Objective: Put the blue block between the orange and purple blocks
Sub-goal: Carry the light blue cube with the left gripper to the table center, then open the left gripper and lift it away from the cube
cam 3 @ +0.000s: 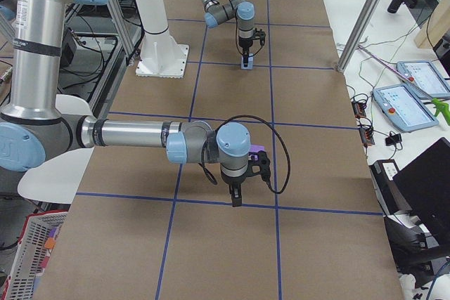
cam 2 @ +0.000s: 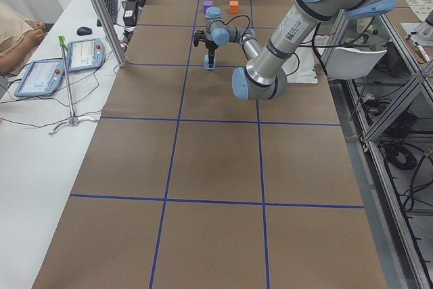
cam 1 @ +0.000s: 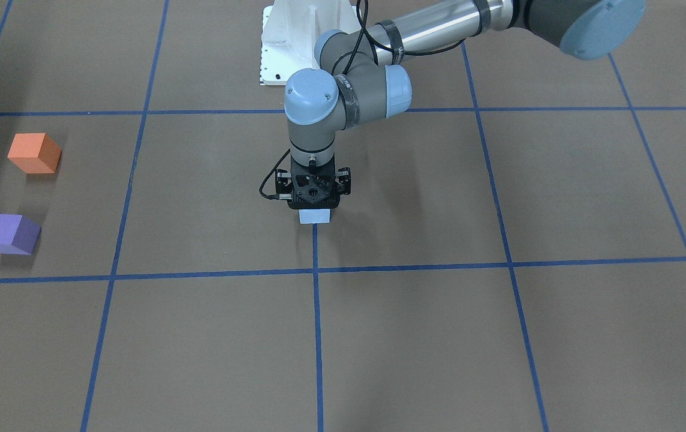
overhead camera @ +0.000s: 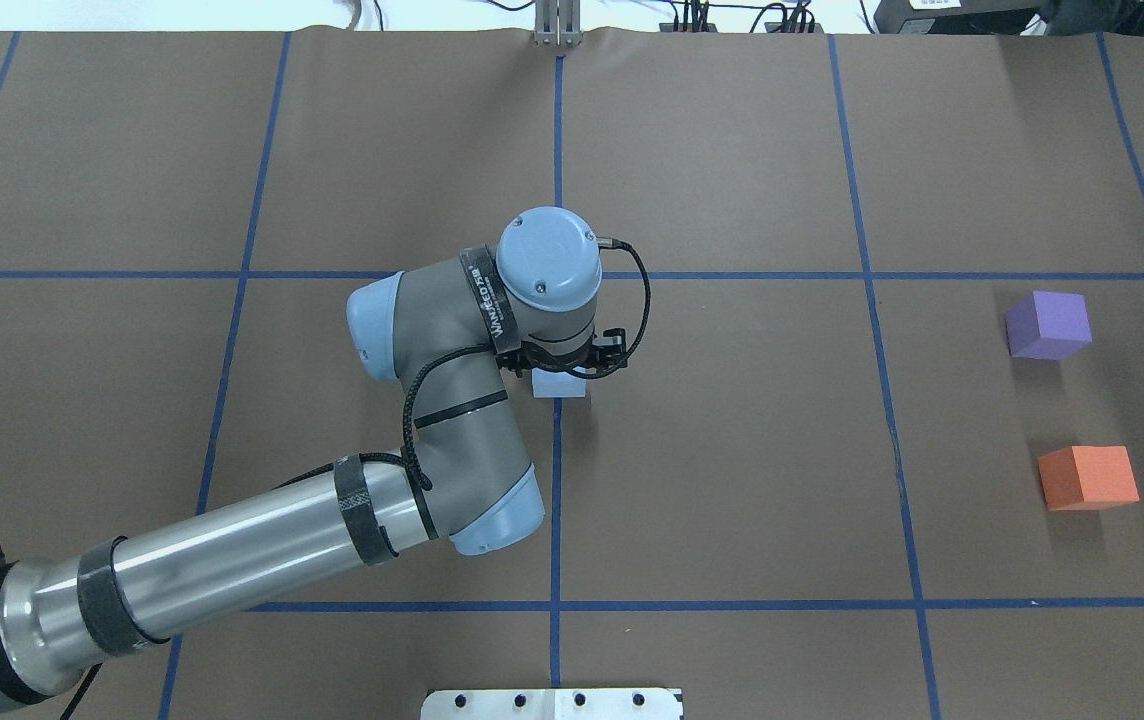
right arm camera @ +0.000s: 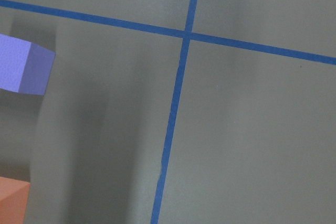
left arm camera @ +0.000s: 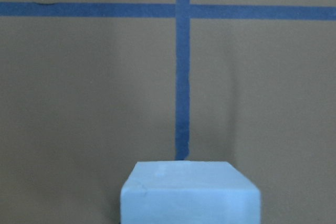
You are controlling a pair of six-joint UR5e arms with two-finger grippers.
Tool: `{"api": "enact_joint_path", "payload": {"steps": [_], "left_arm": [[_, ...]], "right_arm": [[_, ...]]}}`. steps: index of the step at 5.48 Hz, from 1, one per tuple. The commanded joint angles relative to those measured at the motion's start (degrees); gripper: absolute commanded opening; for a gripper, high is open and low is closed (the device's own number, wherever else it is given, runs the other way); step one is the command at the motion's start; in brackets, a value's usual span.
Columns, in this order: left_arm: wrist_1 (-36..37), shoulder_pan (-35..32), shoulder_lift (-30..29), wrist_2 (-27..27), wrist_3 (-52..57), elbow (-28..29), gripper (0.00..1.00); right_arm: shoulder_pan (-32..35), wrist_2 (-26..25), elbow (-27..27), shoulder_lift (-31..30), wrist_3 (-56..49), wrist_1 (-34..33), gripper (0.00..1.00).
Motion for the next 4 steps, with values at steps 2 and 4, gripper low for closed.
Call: {"api": "enact_joint_path", "payload": {"steps": [2,4], "left_arm": [[13.2,-5.07,2.39,-0.32,12.69,-13.41,1.0],[13.02,-10.87,13.52,-2.61,16.79,-25.45,1.0]], "right_arm": [[0.0,3.55,2.44,2.31,1.82,1.75,1.0],[-0.26,17.04,3.6,3.02,4.01,6.92,1.0]]}}
